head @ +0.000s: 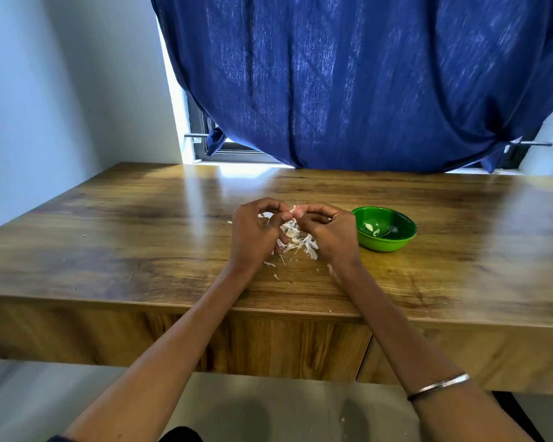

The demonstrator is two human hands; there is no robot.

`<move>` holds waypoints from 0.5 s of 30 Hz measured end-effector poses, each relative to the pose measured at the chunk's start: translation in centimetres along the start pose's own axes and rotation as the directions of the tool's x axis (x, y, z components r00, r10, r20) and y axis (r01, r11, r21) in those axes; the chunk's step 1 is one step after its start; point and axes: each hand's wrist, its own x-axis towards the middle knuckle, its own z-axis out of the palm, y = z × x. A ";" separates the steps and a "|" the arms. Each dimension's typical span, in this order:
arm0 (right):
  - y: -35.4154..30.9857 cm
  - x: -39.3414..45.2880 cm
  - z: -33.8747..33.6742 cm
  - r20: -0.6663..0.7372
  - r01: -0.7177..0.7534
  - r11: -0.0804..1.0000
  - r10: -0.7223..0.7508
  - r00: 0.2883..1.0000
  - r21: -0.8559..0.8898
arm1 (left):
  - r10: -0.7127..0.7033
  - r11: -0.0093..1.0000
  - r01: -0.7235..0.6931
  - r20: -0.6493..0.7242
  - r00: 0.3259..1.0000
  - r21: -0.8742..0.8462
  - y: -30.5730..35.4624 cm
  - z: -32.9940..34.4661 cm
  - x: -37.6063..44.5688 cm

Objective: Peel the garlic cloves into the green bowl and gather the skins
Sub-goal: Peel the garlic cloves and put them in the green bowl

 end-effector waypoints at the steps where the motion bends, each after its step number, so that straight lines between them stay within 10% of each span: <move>1: 0.1 0.0 -0.1 -0.010 0.009 1.000 -0.010 1.000 -0.026 | -0.008 1.000 0.008 0.006 1.000 -0.004 -0.1 0.1 0.0; 15: -0.1 0.4 -1.0 0.068 -0.034 0.990 0.043 0.997 -0.139 | 0.007 1.000 -0.007 0.090 0.996 0.009 -1.0 0.0 0.2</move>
